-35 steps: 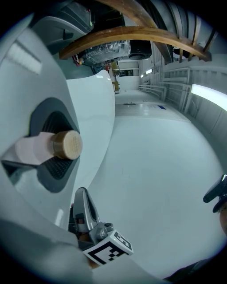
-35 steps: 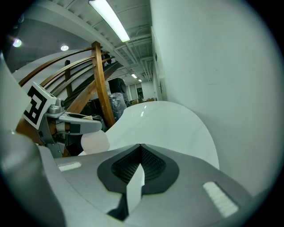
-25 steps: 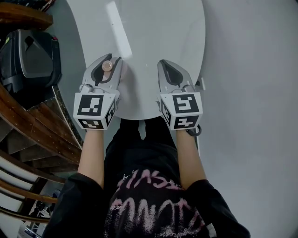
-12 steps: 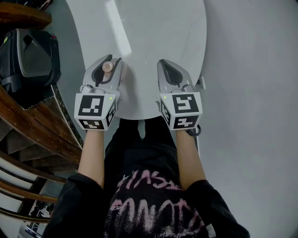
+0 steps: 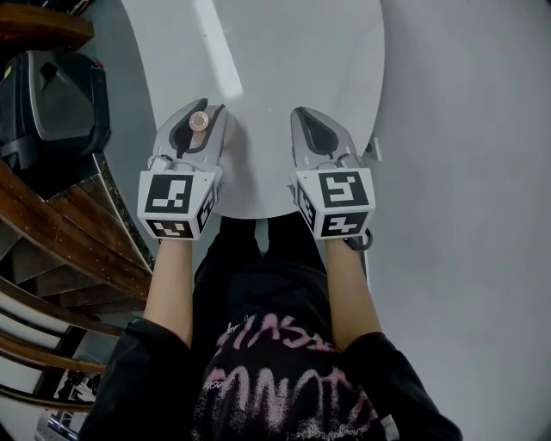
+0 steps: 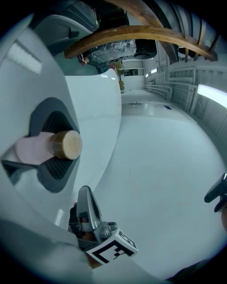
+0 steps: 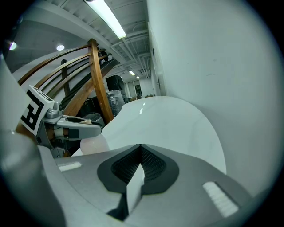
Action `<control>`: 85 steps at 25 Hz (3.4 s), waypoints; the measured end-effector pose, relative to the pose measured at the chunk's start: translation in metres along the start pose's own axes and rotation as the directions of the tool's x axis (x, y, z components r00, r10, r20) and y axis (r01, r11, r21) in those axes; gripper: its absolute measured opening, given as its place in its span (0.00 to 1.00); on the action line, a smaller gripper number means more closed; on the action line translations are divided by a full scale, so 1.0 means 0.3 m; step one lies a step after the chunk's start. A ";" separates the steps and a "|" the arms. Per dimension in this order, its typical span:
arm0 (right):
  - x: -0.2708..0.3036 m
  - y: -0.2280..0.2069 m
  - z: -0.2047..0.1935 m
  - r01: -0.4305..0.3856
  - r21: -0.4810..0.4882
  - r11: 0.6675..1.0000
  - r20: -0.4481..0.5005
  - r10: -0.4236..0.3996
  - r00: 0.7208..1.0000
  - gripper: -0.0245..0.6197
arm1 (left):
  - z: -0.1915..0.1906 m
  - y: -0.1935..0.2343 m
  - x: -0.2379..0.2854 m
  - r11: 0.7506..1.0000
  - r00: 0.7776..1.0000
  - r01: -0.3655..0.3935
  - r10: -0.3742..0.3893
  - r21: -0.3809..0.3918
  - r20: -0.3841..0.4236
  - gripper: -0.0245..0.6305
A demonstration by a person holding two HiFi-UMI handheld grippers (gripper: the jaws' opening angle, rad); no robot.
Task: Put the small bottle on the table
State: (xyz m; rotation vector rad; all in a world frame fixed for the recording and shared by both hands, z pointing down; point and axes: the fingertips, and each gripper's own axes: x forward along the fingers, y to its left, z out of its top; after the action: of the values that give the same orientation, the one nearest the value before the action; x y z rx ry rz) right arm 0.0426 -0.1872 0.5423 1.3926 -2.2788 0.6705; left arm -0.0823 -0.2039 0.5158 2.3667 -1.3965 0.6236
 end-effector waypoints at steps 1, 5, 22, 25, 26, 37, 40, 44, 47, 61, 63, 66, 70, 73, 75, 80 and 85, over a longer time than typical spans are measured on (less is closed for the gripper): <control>0.001 -0.001 0.000 0.000 0.000 1.000 0.000 0.000 1.000 0.06 | 0.002 -0.001 0.001 1.000 1.000 0.001 -0.001 0.000 0.001 0.21; 0.003 -0.003 -0.011 0.001 0.003 1.000 -0.003 -0.001 1.000 0.06 | -0.001 -0.003 0.005 1.000 1.000 0.000 0.000 0.002 0.005 0.22; 0.003 0.009 -0.019 0.000 0.006 1.000 -0.007 0.000 1.000 0.06 | -0.009 -0.004 -0.008 1.000 1.000 -0.004 0.004 0.005 0.011 0.21; 0.006 0.016 -0.016 0.000 0.006 1.000 -0.009 0.000 1.000 0.06 | -0.008 0.002 -0.011 1.000 1.000 -0.006 0.006 0.007 0.011 0.22; 0.006 0.017 -0.016 0.000 0.006 1.000 -0.009 0.000 1.000 0.06 | -0.008 0.003 -0.011 1.000 1.000 -0.006 0.006 0.008 0.010 0.22; -0.006 0.023 -0.023 0.003 0.007 1.000 -0.008 -0.003 1.000 0.06 | -0.013 -0.007 -0.019 1.000 1.000 -0.007 0.007 0.024 0.011 0.22; -0.006 0.024 -0.024 0.003 0.008 1.000 -0.009 -0.003 1.000 0.06 | -0.014 -0.009 -0.018 0.999 1.000 -0.010 0.009 0.031 0.008 0.22; -0.007 0.034 -0.029 0.004 0.008 1.000 -0.011 -0.004 1.000 0.06 | -0.012 -0.001 -0.027 0.999 1.000 -0.016 0.015 0.034 0.010 0.22; -0.012 0.040 -0.034 0.006 0.008 1.000 -0.011 -0.006 1.000 0.06 | -0.016 -0.004 -0.033 0.999 1.000 -0.012 0.012 0.038 0.014 0.22; -0.002 0.009 -0.031 -0.005 0.006 1.000 -0.012 0.005 1.000 0.06 | -0.008 -0.018 -0.008 0.999 1.000 -0.016 0.015 0.032 0.020 0.22; -0.001 0.007 -0.034 -0.005 0.007 1.000 -0.012 0.005 1.000 0.06 | -0.011 -0.018 -0.008 0.999 1.000 -0.017 0.016 0.034 0.018 0.22; 0.000 0.008 -0.036 -0.005 0.006 1.000 -0.012 0.006 1.000 0.06 | -0.016 -0.014 -0.007 0.999 1.000 -0.017 0.016 0.040 0.022 0.22; 0.000 0.010 -0.038 -0.006 0.006 1.000 -0.011 0.006 1.000 0.06 | -0.013 -0.020 -0.008 1.000 1.000 -0.009 0.008 0.030 0.029 0.22; -0.001 0.009 -0.044 -0.005 0.007 1.000 -0.006 0.005 1.000 0.06 | -0.001 -0.020 -0.006 0.999 0.999 -0.011 0.009 0.037 0.044 0.24; -0.002 0.012 -0.039 -0.005 0.007 1.000 -0.004 0.005 1.000 0.06 | 0.010 -0.016 -0.009 0.999 0.999 -0.010 0.008 0.040 0.048 0.25; -0.006 0.014 -0.017 -0.003 0.004 1.000 0.002 0.003 1.000 0.06 | 0.015 -0.018 -0.018 0.999 0.999 0.002 -0.004 0.041 0.049 0.25; -0.017 0.019 0.001 -0.002 -0.001 1.000 0.010 0.002 1.000 0.06 | 0.037 -0.018 -0.032 0.999 0.998 -0.001 -0.001 0.040 0.064 0.25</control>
State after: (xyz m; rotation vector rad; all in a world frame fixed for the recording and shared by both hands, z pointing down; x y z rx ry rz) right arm 0.0395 -0.1815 0.5383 1.3962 -2.2879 0.6641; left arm -0.0793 -0.1998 0.5009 2.4382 -1.4231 0.5860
